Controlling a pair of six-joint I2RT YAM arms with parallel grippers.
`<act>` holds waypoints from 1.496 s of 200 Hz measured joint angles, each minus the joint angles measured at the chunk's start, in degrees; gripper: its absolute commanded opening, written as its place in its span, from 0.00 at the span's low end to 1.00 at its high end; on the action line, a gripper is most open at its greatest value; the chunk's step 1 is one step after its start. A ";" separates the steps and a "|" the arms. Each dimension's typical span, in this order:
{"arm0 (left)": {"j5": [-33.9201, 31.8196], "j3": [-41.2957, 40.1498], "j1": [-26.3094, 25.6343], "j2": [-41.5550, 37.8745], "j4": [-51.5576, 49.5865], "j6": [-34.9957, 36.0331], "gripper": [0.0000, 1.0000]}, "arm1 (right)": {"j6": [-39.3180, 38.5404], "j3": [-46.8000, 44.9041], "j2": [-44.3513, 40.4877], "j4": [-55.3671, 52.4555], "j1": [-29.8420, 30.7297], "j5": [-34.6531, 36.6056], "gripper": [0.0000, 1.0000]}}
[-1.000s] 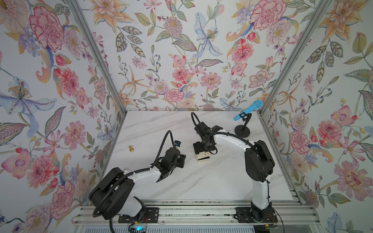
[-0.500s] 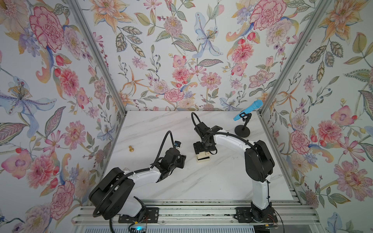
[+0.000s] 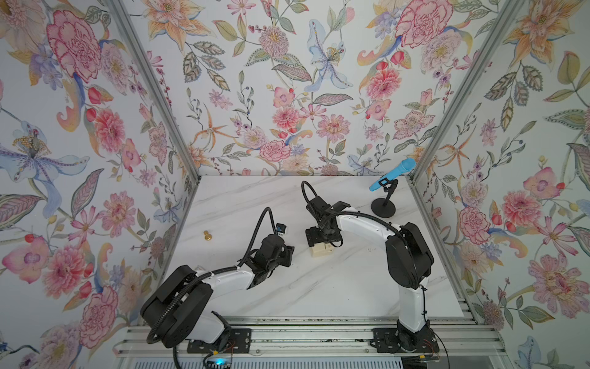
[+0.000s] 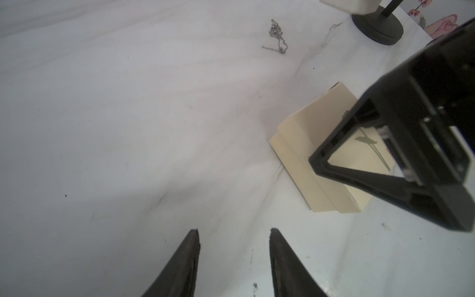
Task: Take the necklace out of the lift-off lid jewelry box
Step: Close the lid on the jewelry box.
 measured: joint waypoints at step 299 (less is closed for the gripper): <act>5.84 8.98 -0.11 11.56 2.36 0.20 0.48 | -0.09 -6.78 -5.77 2.64 -1.22 -2.14 0.98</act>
